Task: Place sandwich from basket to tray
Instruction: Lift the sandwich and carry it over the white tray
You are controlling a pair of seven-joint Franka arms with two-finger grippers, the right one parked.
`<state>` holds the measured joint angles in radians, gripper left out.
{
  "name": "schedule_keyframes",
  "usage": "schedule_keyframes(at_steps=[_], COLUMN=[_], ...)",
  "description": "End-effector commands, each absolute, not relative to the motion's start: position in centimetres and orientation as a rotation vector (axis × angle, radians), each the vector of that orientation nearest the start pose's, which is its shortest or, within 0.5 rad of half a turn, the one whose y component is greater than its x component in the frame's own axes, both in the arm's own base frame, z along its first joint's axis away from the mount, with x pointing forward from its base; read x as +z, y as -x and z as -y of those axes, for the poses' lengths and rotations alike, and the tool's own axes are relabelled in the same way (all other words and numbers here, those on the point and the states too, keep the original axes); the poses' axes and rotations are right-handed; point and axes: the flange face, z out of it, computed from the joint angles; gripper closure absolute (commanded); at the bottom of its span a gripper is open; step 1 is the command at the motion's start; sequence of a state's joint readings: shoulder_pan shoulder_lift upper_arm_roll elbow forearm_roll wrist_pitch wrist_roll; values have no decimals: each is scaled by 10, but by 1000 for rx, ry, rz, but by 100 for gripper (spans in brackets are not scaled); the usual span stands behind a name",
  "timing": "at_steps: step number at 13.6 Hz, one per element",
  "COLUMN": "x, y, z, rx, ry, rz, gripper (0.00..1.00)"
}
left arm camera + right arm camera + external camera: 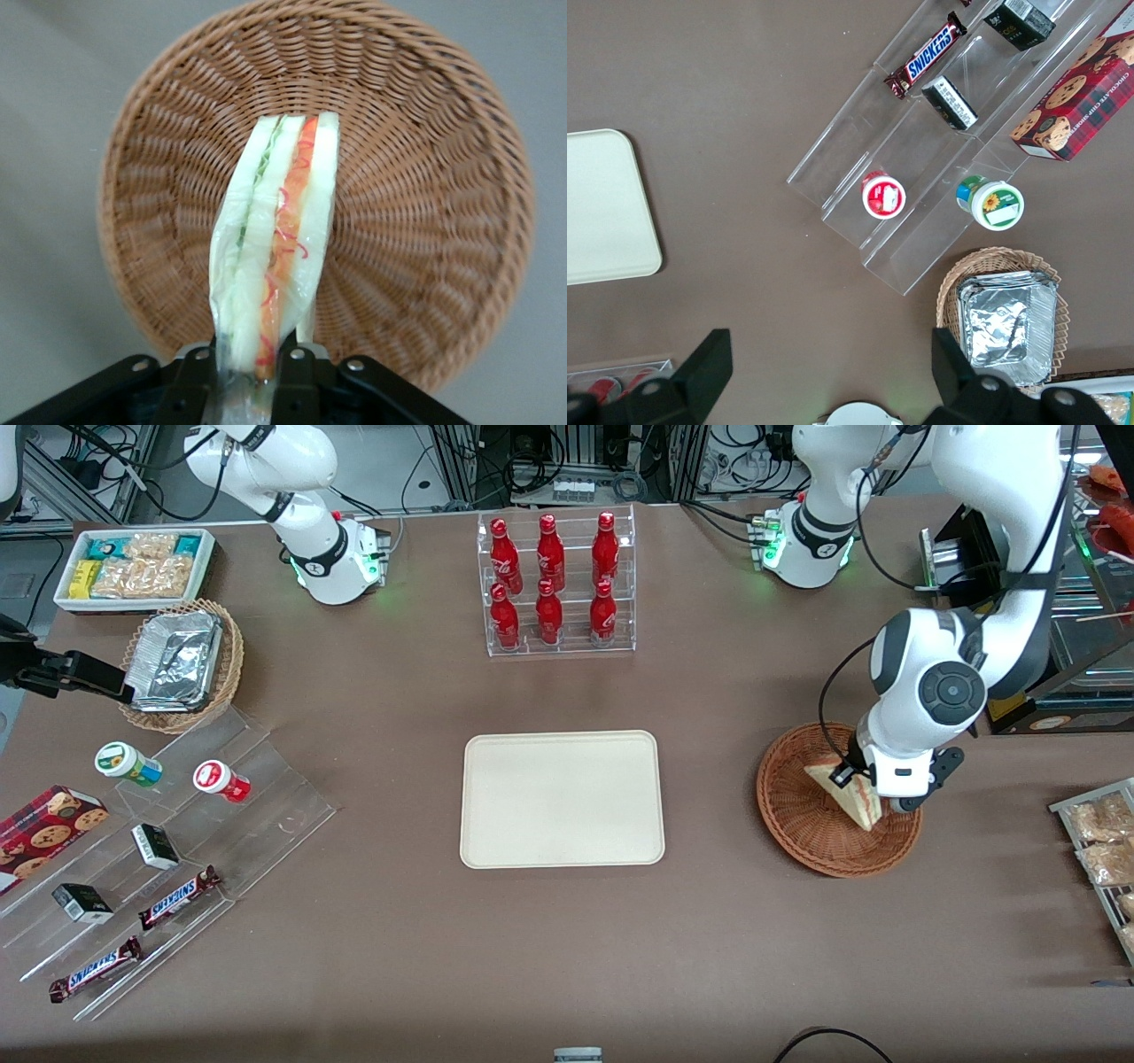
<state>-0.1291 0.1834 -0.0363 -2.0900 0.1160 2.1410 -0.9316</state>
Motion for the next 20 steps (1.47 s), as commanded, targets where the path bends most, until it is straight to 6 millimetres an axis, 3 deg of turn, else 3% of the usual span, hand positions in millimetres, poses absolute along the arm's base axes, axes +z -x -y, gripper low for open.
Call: schedule_keyframes(at_steps=[1, 3, 5, 8, 10, 13, 16, 20], x=[389, 424, 438, 423, 409, 362, 329, 279], y=[-558, -550, -540, -529, -528, -508, -506, -500], z=[144, 215, 282, 374, 418, 496, 533, 555], rx=[72, 74, 76, 79, 106, 81, 19, -42], ry=[2844, 2884, 2926, 2990, 3039, 3066, 3120, 3080], rz=[881, 730, 596, 450, 369, 211, 158, 77], gripper=[100, 100, 100, 100, 100, 100, 100, 100])
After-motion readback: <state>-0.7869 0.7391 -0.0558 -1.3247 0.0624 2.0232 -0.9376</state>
